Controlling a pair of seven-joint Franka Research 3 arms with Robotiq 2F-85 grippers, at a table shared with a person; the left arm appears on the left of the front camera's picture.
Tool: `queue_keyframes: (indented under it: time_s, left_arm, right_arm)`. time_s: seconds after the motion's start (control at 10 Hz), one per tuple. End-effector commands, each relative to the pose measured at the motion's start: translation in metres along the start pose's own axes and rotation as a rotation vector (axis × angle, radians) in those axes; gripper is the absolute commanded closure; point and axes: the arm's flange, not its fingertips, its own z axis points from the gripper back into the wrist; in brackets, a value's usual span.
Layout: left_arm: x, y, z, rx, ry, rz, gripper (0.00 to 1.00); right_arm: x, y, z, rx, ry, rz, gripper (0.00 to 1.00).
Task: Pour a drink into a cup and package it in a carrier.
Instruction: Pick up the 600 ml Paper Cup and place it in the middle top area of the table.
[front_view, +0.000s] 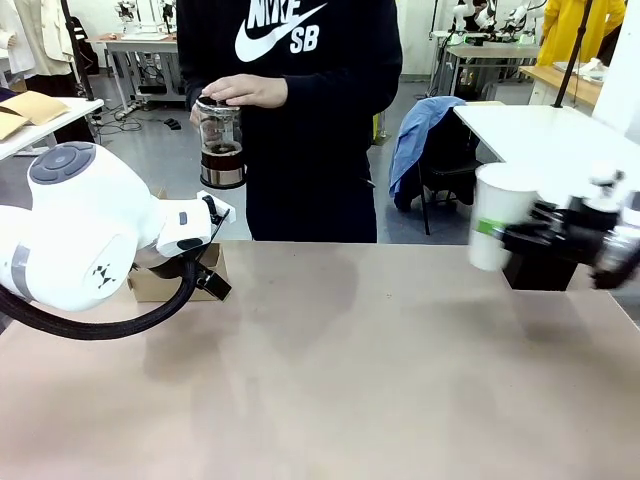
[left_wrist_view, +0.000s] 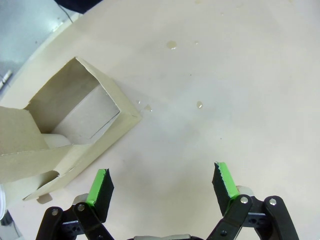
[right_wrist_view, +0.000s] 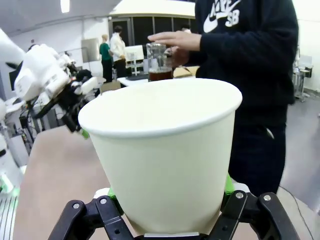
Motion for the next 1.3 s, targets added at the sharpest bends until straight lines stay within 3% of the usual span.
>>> queue_keyframes:
  time_s: [0.0,0.2,0.5,1.2]
  left_arm:
    - [0.0,0.0,0.0,-0.001,-0.001,0.0,0.0]
    - [0.0,0.0,0.0,-0.001,-0.001,0.0,0.0]
    - [0.0,0.0,0.0,-0.001,-0.001,0.0,0.0]
    - [0.0,0.0,0.0,-0.001,-0.001,0.0,0.0]
  right_arm:
    - [0.001,-0.019,-0.08,-0.044,0.02,-0.007,0.19]
    - [-0.017,-0.032,-0.147,-0.036,0.005,-0.049,0.19]
    - [-0.057,-0.047,-0.202,-0.041,-0.002,-0.095,0.19]
    - [-0.083,-0.055,-0.205,-0.005,0.009,-0.134,0.19]
